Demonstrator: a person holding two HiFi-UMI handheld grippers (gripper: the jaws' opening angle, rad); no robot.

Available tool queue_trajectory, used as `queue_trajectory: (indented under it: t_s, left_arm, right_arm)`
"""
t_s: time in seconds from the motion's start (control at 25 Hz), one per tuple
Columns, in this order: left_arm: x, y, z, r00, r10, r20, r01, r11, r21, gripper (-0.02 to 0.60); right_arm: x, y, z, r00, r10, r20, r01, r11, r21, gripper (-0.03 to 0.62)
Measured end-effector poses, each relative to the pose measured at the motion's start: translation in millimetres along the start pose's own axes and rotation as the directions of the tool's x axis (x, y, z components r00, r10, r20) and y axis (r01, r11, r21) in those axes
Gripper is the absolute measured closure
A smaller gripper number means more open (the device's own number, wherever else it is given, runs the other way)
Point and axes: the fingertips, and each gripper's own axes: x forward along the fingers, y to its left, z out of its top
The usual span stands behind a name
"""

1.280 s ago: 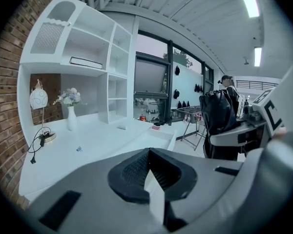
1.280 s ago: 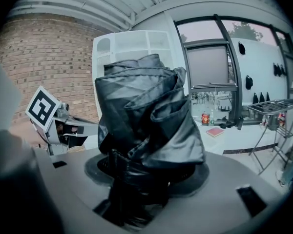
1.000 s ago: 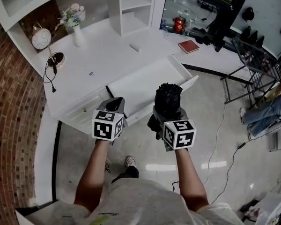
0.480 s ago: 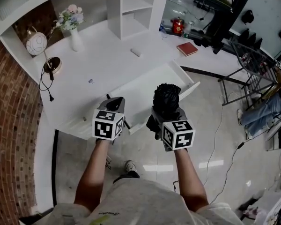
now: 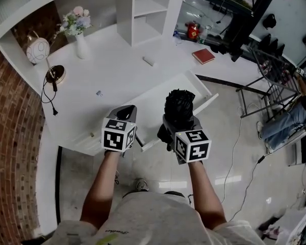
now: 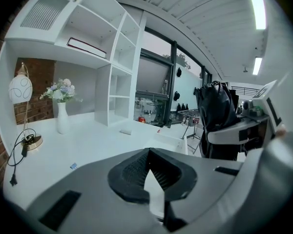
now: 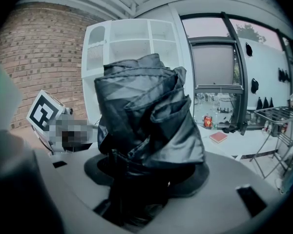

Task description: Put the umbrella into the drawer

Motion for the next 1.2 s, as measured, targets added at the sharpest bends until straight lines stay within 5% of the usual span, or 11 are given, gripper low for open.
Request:
queue_trajectory:
  t_s: [0.76,1.2]
  left_arm:
    - [27,27,6,0.993,0.115,0.0,-0.115,0.992,-0.047,0.584]
    - [57,38,3,0.954,0.296,-0.047,-0.299,0.945,-0.135,0.584]
  right_arm:
    - [50,-15,44,0.988,0.148,0.039,-0.146,0.988,-0.05,0.341]
    - [104,-45,45,0.941,0.339,-0.026,-0.339,0.936,-0.092,0.341]
